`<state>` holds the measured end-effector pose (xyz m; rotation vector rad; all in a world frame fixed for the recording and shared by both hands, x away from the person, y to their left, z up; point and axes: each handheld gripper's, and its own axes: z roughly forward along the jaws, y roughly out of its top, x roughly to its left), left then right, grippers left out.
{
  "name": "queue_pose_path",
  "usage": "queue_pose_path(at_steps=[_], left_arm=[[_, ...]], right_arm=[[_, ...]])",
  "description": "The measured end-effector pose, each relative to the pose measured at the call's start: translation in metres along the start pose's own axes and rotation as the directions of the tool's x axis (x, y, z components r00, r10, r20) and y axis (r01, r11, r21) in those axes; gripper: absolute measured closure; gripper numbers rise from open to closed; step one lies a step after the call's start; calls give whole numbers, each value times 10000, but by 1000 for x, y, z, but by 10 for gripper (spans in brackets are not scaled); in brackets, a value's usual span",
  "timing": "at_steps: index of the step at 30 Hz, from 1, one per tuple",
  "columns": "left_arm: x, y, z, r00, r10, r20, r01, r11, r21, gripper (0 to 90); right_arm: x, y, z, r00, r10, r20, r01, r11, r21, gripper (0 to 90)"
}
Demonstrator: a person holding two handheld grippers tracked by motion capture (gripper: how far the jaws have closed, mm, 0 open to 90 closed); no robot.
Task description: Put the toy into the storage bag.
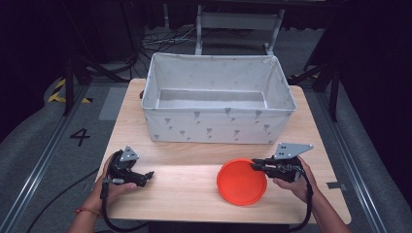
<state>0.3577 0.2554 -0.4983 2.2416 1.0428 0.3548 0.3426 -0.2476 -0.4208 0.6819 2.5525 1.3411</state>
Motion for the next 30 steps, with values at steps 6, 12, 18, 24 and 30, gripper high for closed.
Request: queue_pose_path(at_steps=[6,12,18,24,30], left_arm=[[0,0,0,10000,-1,10,1,10000,-2,5],[0,0,0,10000,-1,6,1,10000,-4,5],[0,0,0,10000,3,-4,-3,10000,-1,5],[0,0,0,10000,-2,2,2,10000,0,5],[0,0,0,10000,0,7,0,10000,-4,5]], right_arm=[[3,5,-16,9988,-349,346,351,9994,-25,826],[4,8,-25,9960,-561,694,561,9984,29,826],[5,15,-38,9903,-882,1078,870,9961,159,826],[2,22,-50,9861,-1072,1273,1036,9940,347,825],[-4,34,-70,9830,-1224,1371,1196,9924,283,825]])
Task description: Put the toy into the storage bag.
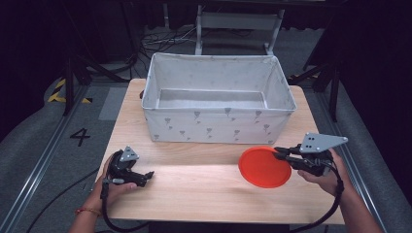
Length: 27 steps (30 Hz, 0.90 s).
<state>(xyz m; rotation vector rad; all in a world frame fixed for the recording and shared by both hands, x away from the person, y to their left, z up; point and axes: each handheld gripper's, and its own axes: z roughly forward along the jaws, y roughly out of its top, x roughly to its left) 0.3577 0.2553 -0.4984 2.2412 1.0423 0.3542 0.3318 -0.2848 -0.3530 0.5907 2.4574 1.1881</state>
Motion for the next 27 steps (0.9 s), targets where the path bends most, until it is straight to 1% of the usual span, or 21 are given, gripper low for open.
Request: queue_pose_path(at_steps=[2,4,8,10,12,14,17,23,25,27], left_arm=[[0,0,0,10000,-1,-1,1,10000,0,5],[0,0,0,10000,0,-8,0,10000,3,5],[0,0,0,10000,22,-17,-22,10000,7,5],[0,0,0,10000,-3,2,3,10000,0,5],[0,0,0,10000,2,-7,-2,10000,4,5],[0,0,0,10000,9,1,-9,10000,5,5],[0,0,0,10000,21,-15,-21,10000,5,5],[0,0,0,10000,-3,-6,3,10000,3,5],[0,0,0,10000,0,-7,0,10000,4,5],[0,0,0,10000,18,-15,-18,10000,7,5]], right_arm=[[-3,4,-6,9998,-172,-93,170,9998,-144,825],[-6,8,-12,9995,-300,-91,298,9993,-211,825],[-12,19,-23,9983,-580,108,584,9976,-366,825],[-14,22,-25,9986,-521,95,524,9980,-353,825],[-20,27,-29,9991,-403,98,406,9988,-289,825],[-24,32,-32,9995,-329,36,330,9988,-364,825],[-27,40,-36,9990,-438,9,438,9982,-411,825],[-29,62,-44,9966,-779,261,786,9966,-261,825],[-30,69,-47,9956,-896,261,903,9955,-273,825],[-31,75,-49,9946,-978,359,989,9946,-300,825]])
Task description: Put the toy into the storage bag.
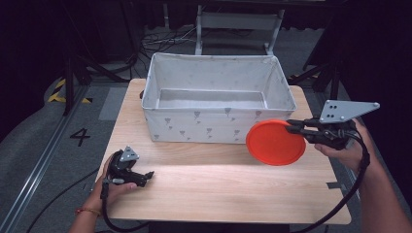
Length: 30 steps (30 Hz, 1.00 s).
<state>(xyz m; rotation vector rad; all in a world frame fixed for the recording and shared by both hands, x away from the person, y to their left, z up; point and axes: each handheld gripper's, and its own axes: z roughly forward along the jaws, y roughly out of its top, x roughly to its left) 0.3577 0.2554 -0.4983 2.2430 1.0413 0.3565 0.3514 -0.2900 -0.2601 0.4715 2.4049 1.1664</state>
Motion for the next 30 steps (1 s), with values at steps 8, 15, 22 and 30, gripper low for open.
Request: queue_pose_path(at_steps=[8,15,22,30], left_arm=[[0,0,0,10000,1,9,-1,10000,-3,5],[0,0,0,10000,-17,16,17,10000,-6,5],[0,0,0,10000,-9,12,9,10000,3,5],[0,0,0,10000,7,9,-7,10000,-4,5]], right_arm=[[-3,20,-7,9994,-327,140,331,9990,-297,825],[-9,44,-14,9978,-460,485,485,9975,-516,825],[-18,61,-13,9963,-552,660,592,9964,-610,825],[-32,75,-10,9958,-471,780,535,9952,-821,825]])
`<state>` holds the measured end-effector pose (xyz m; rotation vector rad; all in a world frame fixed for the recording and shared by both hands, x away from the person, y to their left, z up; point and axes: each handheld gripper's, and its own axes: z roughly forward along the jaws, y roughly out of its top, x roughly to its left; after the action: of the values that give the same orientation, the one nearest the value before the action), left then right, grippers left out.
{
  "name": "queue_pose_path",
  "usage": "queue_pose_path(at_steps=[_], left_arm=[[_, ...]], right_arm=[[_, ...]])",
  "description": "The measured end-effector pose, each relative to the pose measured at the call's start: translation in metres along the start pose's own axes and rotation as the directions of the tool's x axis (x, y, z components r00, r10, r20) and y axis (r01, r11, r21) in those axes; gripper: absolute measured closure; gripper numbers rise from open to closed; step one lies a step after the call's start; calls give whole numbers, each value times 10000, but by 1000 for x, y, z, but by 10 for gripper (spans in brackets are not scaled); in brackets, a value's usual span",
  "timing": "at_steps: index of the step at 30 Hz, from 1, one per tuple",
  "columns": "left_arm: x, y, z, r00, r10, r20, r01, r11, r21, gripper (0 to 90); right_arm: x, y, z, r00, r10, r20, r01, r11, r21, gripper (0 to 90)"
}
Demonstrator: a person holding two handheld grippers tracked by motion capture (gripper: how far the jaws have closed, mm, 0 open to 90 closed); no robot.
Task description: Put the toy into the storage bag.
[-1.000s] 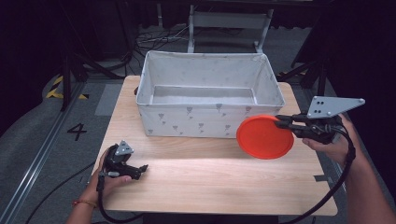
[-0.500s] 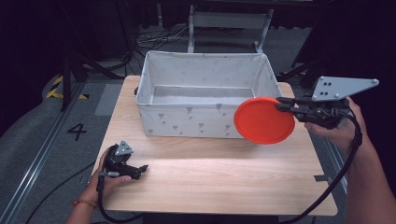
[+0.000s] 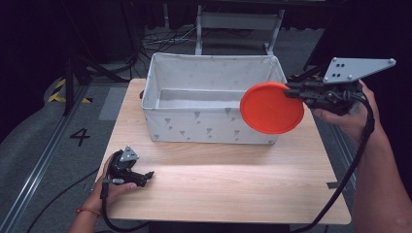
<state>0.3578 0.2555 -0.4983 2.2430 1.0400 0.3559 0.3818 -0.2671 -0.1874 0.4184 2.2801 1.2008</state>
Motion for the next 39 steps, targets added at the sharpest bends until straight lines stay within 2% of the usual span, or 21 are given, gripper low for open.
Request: queue_pose_path(at_steps=[12,18,20,24,25,27,34,39], left_arm=[[0,0,0,10000,-15,0,15,10000,6,5],[0,0,0,10000,-16,0,16,10000,5,5],[0,0,0,10000,-18,0,18,10000,5,5],[0,0,0,10000,-17,-3,17,10000,4,5],[0,0,0,10000,-16,0,16,10000,4,5],[0,0,0,10000,-16,-2,16,10000,3,5],[0,0,0,10000,-16,4,16,10000,-2,5],[0,0,-1,10000,19,-44,-19,10000,-9,7]], right_arm=[[-31,20,15,9996,166,229,-163,9998,-130,825],[-48,26,30,9991,261,329,-259,9996,-59,825],[-54,24,38,9995,187,262,-185,9998,-91,825],[-63,20,52,9994,156,293,-164,9995,266,825],[-69,17,61,9994,188,291,-204,9983,544,824],[-70,16,64,9994,164,292,-182,9978,633,825],[-82,8,90,9995,219,219,-239,9951,957,824],[-87,-2,106,9990,418,153,-434,9912,1248,824]])
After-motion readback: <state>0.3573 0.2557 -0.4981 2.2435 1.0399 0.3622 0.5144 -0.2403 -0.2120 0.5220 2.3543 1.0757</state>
